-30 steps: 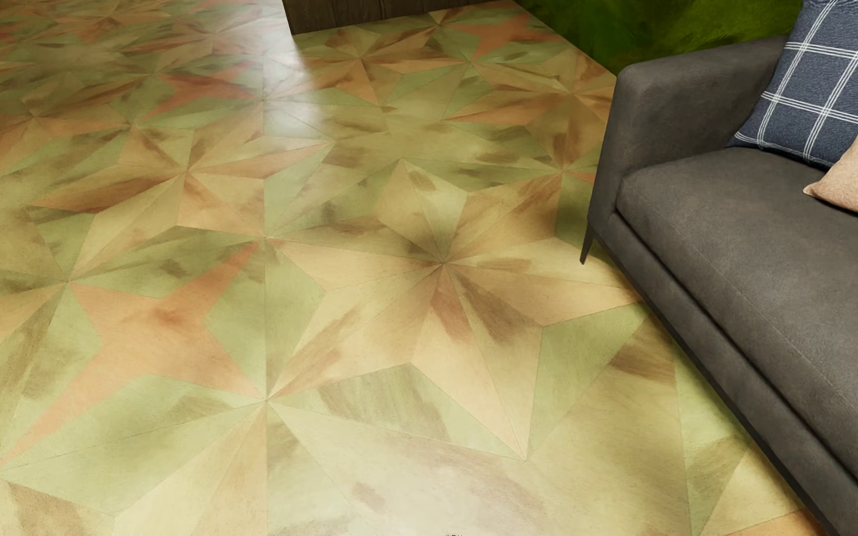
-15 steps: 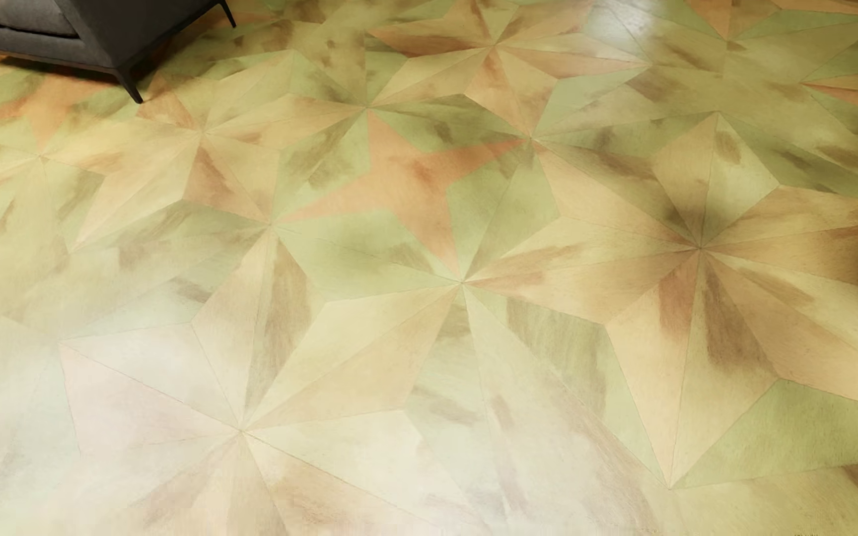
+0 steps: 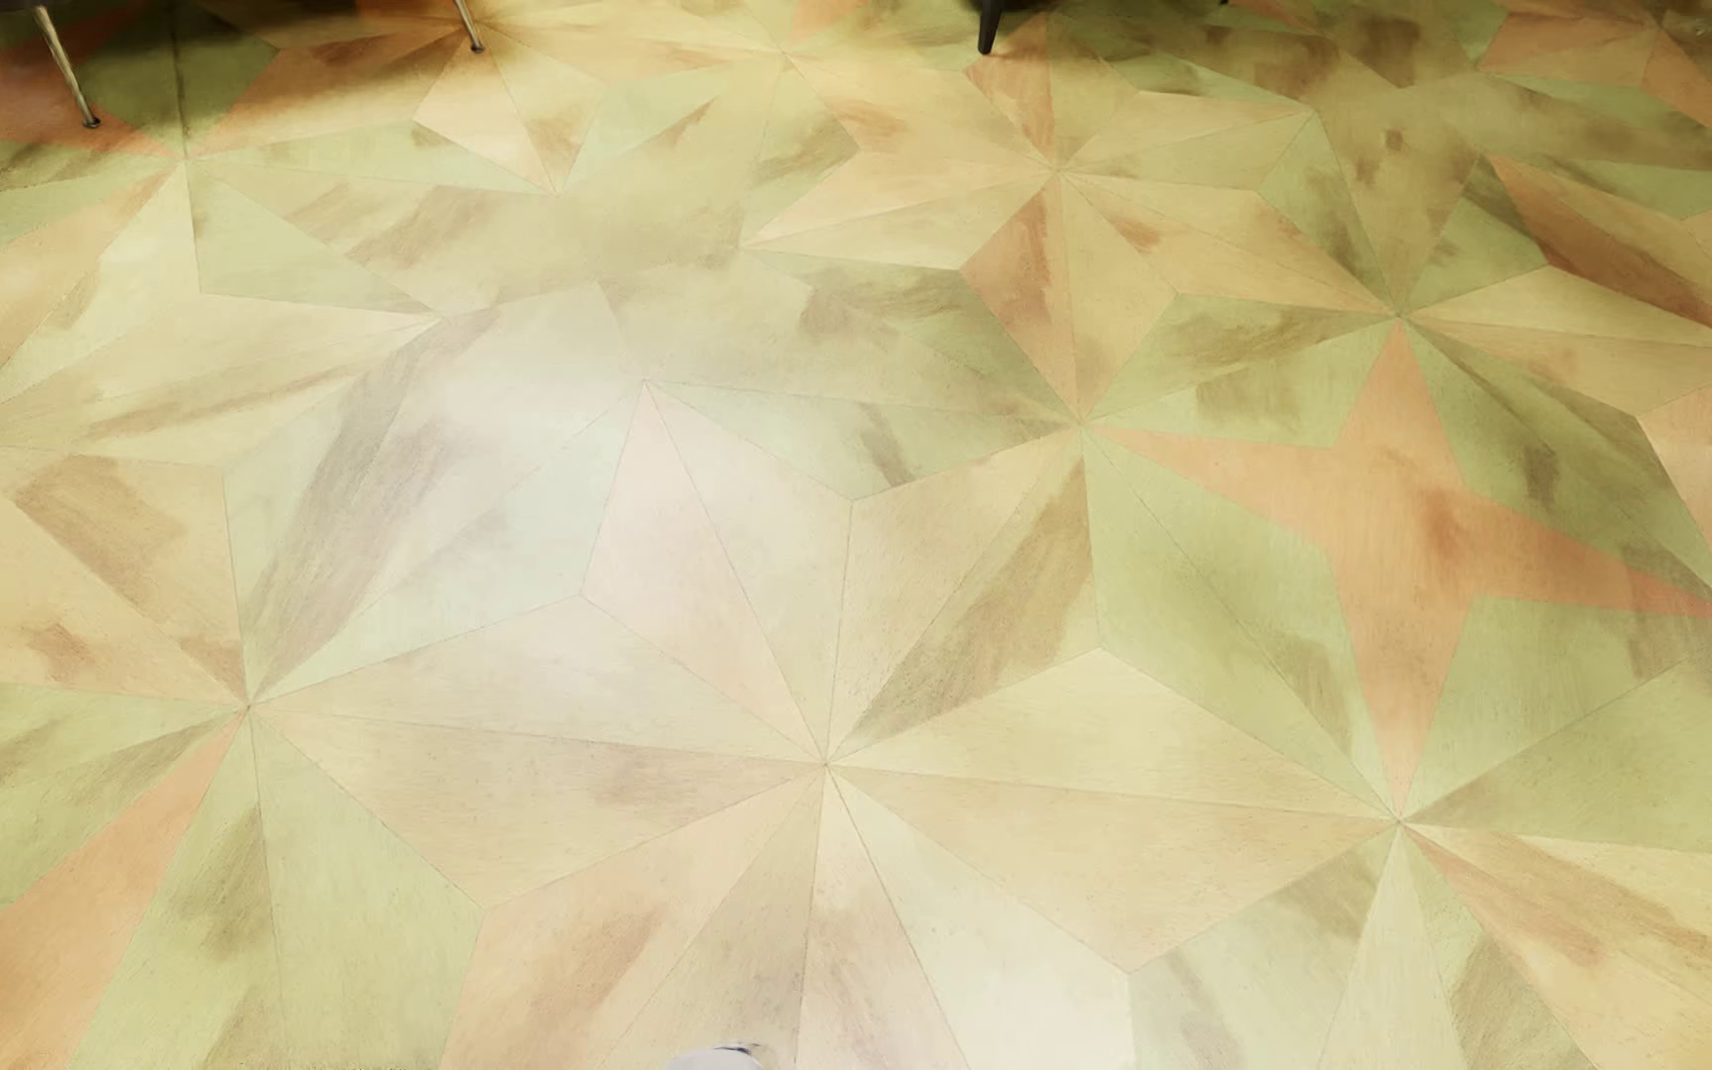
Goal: Walk towards the coffeetable
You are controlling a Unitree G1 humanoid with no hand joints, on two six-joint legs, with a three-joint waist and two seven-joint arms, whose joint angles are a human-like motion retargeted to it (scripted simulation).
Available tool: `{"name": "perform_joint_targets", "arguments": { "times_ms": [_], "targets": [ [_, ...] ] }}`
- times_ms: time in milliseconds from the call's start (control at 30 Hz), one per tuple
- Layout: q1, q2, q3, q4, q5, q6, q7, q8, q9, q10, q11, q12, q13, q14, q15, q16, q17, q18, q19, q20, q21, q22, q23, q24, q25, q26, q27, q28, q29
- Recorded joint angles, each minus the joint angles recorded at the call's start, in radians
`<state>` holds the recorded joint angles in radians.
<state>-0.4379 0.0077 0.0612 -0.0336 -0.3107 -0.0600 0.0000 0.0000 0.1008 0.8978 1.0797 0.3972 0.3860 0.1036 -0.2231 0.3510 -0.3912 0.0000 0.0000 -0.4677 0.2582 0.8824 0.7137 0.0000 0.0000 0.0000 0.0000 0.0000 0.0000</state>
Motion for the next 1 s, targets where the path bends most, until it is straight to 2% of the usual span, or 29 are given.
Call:
{"name": "perform_joint_targets", "arguments": {
  "times_ms": [67,133,167,200,267,333,367,400,433,467,500,533,567,633,667,700,733,767,800,833,867,900,933,967,1000],
  "targets": [
    [0.104,-0.167,-0.109,-0.089,0.085,-0.006,0.0,0.0,-0.002,-0.1,0.156,-0.075,0.042,-0.132,-0.032,0.022,0.009,0.0,0.0,0.063,0.037,-0.04,0.068,0.0,0.0,0.0,0.0,0.0,0.0],
    [0.323,-0.333,-0.179,-0.172,0.166,-0.016,0.0,0.0,0.01,-0.305,0.118,-0.135,0.087,-0.309,-0.051,0.058,0.01,0.0,0.0,0.094,0.107,-0.153,0.104,0.0,0.0,0.0,0.0,0.0,0.0],
    [0.42,-0.421,-0.226,-0.177,0.209,-0.006,0.0,0.0,0.006,-0.381,0.046,-0.163,0.11,-0.377,-0.046,0.064,0.004,0.0,0.0,0.111,0.126,-0.184,0.113,0.0,0.0,0.0,0.0,0.0,0.0],
    [0.51,-0.498,-0.288,-0.169,0.218,-0.002,0.0,0.0,-0.001,-0.443,-0.03,-0.186,0.127,-0.444,-0.03,0.077,0.003,0.0,0.0,0.121,0.138,-0.229,0.13,0.0,0.0,0.0,0.0,0.0,0.0],
    [0.654,-0.644,-0.387,-0.145,0.207,0.018,0.0,0.0,-0.005,-0.519,-0.208,-0.242,0.139,-0.54,0.034,0.102,-0.009,0.0,0.0,0.138,0.163,-0.329,0.172,0.0,0.0,0.0,0.0,0.0,0.0],
    [0.802,-0.714,-0.442,-0.12,0.19,0.029,0.0,0.0,0.002,-0.533,-0.435,-0.306,0.136,-0.61,0.063,0.124,-0.034,0.0,0.0,0.102,0.171,-0.383,0.215,0.0,0.0,0.0,0.0,0.0,0.0],
    [0.852,-0.734,-0.482,-0.095,0.172,0.025,0.0,0.0,-0.007,-0.539,-0.489,-0.326,0.132,-0.594,0.044,0.133,-0.043,0.0,0.0,0.075,0.175,-0.389,0.227,0.0,0.0,0.0,0.0,0.0,0.0],
    [0.88,-0.753,-0.521,-0.054,0.167,0.035,0.0,0.0,-0.014,-0.53,-0.459,-0.335,0.12,-0.53,0.0,0.132,-0.048,0.0,0.0,0.045,0.183,-0.367,0.253,0.0,0.0,0.0,0.0,0.0,0.0],
    [0.906,-0.743,-0.55,-0.02,0.183,0.055,0.0,0.0,-0.014,-0.486,-0.379,-0.325,0.111,-0.418,-0.012,0.121,-0.057,0.0,0.0,0.017,0.188,-0.325,0.271,0.0,0.0,0.0,0.0,0.0,0.0],
    [0.872,-0.786,-0.559,0.005,0.192,0.083,0.0,0.0,-0.032,-0.382,-0.278,-0.307,0.104,-0.256,0.028,0.095,-0.059,0.0,0.0,-0.019,0.182,-0.277,0.294,0.0,0.0,0.0,0.0,0.0,0.0],
    [0.816,-0.789,-0.542,0.043,0.204,0.108,0.0,0.0,-0.027,-0.228,-0.13,-0.296,0.075,-0.075,0.002,0.066,-0.056,0.0,0.0,-0.069,0.223,-0.197,0.337,0.0,0.0,0.0,0.0,0.0,0.0],
    [0.781,-0.679,-0.493,0.045,0.257,0.084,0.0,0.0,0.037,-0.011,-0.072,-0.256,0.048,0.12,-0.067,0.091,-0.029,0.0,0.0,-0.104,0.183,-0.206,0.328,0.0,0.0,0.0,0.0,0.0,0.0],
    [0.652,-0.616,-0.427,0.055,0.285,0.08,0.0,0.0,0.027,0.226,-0.069,-0.248,0.021,0.13,-0.122,0.077,-0.007,0.0,0.0,-0.145,0.193,-0.155,0.315,0.0,0.0,0.0,0.0,0.0,0.0],
    [0.439,-0.39,-0.259,0.022,0.327,0.048,0.0,0.0,0.029,0.475,-0.183,-0.157,-0.019,-0.013,-0.131,0.058,0.016,0.0,0.0,-0.194,0.169,-0.11,0.196,0.0,0.0,0.0,0.0,0.0,0.0],
    [0.297,-0.28,-0.192,-0.016,0.316,0.024,0.0,0.0,0.017,0.479,-0.266,-0.112,-0.038,-0.034,-0.116,0.038,0.029,0.0,0.0,-0.174,0.127,-0.067,0.113,0.0,0.0,0.0,0.0,0.0,0.0],
    [0.213,-0.13,-0.115,-0.028,0.318,0.014,0.0,0.0,0.018,0.351,-0.368,-0.039,-0.036,0.013,-0.094,0.017,0.029,0.0,0.0,-0.114,0.092,-0.05,0.012,0.0,0.0,0.0,0.0,0.0,0.0],
    [0.142,-0.014,-0.04,-0.044,0.309,0.008,0.0,0.0,0.017,0.148,-0.45,-0.014,-0.068,0.107,-0.071,0.044,0.016,0.0,0.0,-0.219,0.092,-0.034,-0.062,0.0,0.0,0.0,0.0,0.0,0.0],
    [0.069,0.083,0.016,-0.053,0.29,0.003,0.0,0.0,0.02,-0.053,-0.502,0.021,-0.108,0.175,-0.067,0.054,0.008,0.0,0.0,-0.252,0.05,-0.031,-0.131,0.0,0.0,0.0,0.0,0.0,0.0],
    [0.029,0.178,0.076,-0.051,0.277,0.0,0.0,0.0,0.019,-0.259,-0.558,0.054,-0.149,0.112,-0.091,0.063,-0.01,0.0,0.0,-0.266,0.016,-0.027,-0.196,0.0,0.0,0.0,0.0,0.0,0.0],
    [-0.014,0.259,0.117,-0.051,0.269,-0.004,0.0,0.0,0.006,-0.425,-0.589,0.086,-0.197,-0.142,-0.132,0.075,-0.027,0.0,0.0,-0.273,-0.002,-0.028,-0.243,0.0,0.0,0.0,0.0,0.0,0.0],
    [-0.067,0.325,0.156,-0.038,0.248,-0.015,0.0,0.0,0.001,-0.429,-0.598,0.112,-0.244,-0.424,-0.167,0.093,-0.044,0.0,0.0,-0.296,-0.009,-0.039,-0.279,0.0,0.0,0.0,0.0,0.0,0.0],
    [-0.104,0.379,0.223,-0.013,0.215,-0.02,0.0,0.0,0.001,-0.413,-0.599,0.127,-0.264,-0.517,-0.172,0.096,-0.051,0.0,0.0,-0.296,-0.077,-0.012,-0.298,0.0,0.0,0.0,0.0,0.0,0.0],
    [-0.137,0.415,0.286,-0.002,0.165,-0.022,0.0,0.0,0.012,-0.423,-0.565,0.136,-0.275,-0.388,-0.113,0.093,-0.059,0.0,0.0,-0.299,-0.092,0.015,-0.292,0.0,0.0,0.0,0.0,0.0,0.0],
    [-0.168,0.438,0.315,0.006,0.145,-0.016,0.0,0.0,0.001,-0.345,-0.524,0.15,-0.256,-0.097,0.039,0.08,-0.059,0.0,0.0,-0.281,-0.101,0.042,-0.272,0.0,0.0,0.0,0.0,0.0,0.0],
    [-0.213,0.38,0.288,-0.051,0.081,-0.067,0.0,0.0,-0.024,-0.262,-0.388,0.156,-0.239,0.141,0.282,0.067,-0.036,0.0,0.0,-0.278,-0.089,0.075,-0.23,0.0,0.0,0.0,0.0,0.0,0.0]
  ]
}}
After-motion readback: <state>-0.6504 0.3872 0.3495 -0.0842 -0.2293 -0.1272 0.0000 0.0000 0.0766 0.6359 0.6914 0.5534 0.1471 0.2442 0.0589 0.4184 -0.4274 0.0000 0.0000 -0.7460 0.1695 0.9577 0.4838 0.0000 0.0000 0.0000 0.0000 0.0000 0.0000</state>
